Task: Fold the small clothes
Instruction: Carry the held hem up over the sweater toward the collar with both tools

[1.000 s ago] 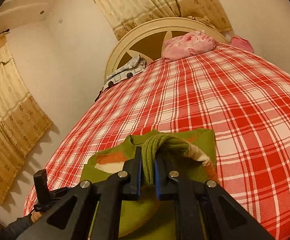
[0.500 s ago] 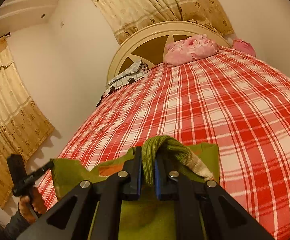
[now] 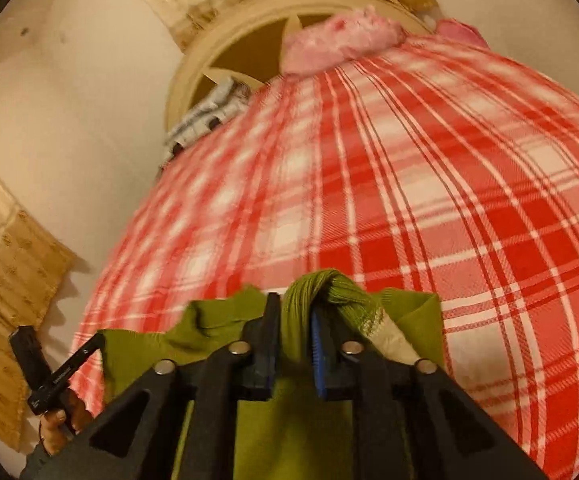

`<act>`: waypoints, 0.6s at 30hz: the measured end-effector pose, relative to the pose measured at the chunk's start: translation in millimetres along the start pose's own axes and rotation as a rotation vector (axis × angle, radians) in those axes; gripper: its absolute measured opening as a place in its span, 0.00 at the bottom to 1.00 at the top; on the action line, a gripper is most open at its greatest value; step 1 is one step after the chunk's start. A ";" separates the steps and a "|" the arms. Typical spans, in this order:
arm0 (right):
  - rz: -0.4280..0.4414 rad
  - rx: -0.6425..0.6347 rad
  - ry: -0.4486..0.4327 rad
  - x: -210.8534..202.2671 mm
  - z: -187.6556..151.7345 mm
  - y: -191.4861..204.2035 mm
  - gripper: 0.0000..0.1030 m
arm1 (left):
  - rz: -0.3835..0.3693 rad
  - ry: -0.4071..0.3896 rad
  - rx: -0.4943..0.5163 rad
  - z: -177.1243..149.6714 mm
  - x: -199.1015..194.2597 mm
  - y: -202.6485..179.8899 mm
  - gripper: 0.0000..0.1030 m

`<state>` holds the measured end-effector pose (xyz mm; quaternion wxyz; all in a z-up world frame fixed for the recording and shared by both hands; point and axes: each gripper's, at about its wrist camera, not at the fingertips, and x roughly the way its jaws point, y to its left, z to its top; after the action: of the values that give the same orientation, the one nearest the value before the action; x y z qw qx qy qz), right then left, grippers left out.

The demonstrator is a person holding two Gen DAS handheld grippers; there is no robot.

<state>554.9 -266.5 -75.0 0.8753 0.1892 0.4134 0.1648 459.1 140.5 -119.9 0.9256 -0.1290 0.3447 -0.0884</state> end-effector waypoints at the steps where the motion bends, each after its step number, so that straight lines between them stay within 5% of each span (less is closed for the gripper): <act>1: -0.028 -0.013 0.009 5.8 1.2 -1.1 0.70 | 0.000 0.004 -0.010 -3.6 2.1 4.0 0.03; 2: -0.033 -0.017 0.002 5.9 1.1 -2.0 0.88 | -0.001 0.007 -0.015 -5.2 2.4 5.2 0.03; 4: 0.004 -0.035 -0.004 1.4 -1.0 -1.5 0.87 | -0.006 0.011 -0.026 -9.9 1.8 8.5 0.03; 9: -0.057 -0.093 0.026 -13.2 -19.9 1.1 0.87 | -0.009 0.011 -0.042 -14.0 -13.6 7.5 0.04; 14: -0.060 -0.126 0.027 -60.9 -54.4 -10.9 0.87 | 0.002 -0.004 0.038 -31.2 -58.2 -0.6 0.05; 18: -0.103 -0.118 0.019 -102.5 -82.5 -32.4 0.87 | -0.007 -0.012 0.040 -66.1 -102.5 -10.0 0.41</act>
<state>432.4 -324.4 -70.7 0.8884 0.1139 0.4203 0.1453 338.1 145.1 -102.0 0.9297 -0.1121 0.3369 -0.0978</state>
